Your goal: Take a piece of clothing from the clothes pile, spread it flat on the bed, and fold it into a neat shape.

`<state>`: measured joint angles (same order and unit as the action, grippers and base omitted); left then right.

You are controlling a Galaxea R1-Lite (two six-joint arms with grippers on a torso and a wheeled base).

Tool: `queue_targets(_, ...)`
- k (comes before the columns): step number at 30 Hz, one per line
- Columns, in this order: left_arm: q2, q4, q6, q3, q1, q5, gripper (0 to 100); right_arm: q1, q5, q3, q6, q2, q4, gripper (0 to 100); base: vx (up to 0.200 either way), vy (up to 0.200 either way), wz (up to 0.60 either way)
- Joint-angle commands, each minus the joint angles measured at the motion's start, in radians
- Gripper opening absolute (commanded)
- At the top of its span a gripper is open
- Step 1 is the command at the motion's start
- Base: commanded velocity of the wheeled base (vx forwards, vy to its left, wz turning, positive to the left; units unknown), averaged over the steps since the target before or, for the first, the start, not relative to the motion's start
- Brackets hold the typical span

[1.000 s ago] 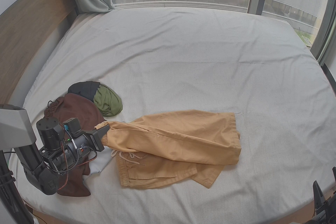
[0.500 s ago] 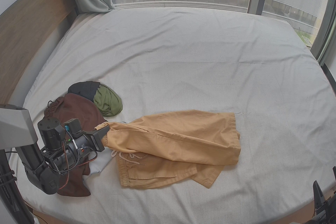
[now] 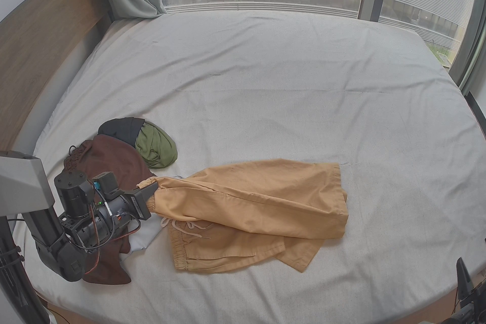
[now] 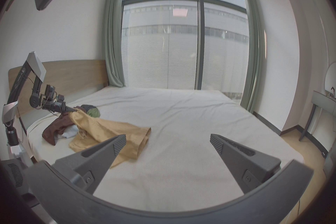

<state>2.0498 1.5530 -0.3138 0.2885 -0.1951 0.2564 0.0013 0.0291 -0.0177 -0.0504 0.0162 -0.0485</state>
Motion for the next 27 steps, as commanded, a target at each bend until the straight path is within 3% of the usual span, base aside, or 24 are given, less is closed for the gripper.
queue_targets(1,0.0,0.002,0.001,-0.002,-0.004,-0.002,0,-0.001,-0.002,-0.134,-0.025,0.122,-0.166,100,0.0,0.0,0.0)
queue_targets(12,0.0,0.002,0.001,0.001,-0.004,-0.002,0,0.016,0.023,-0.173,-0.008,0.301,-0.051,100,0.0,0.0,0.0)
queue_targets(18,-0.002,0.002,0.001,0.004,-0.003,-0.002,0,0.014,0.078,-0.229,-0.006,0.496,-0.045,100,0.0,0.0,0.0)
queue_targets(27,0.0,0.002,0.001,0.004,-0.003,-0.002,0,0.014,0.17,-0.258,0.003,0.627,-0.045,100,0.0,0.0,0.0)
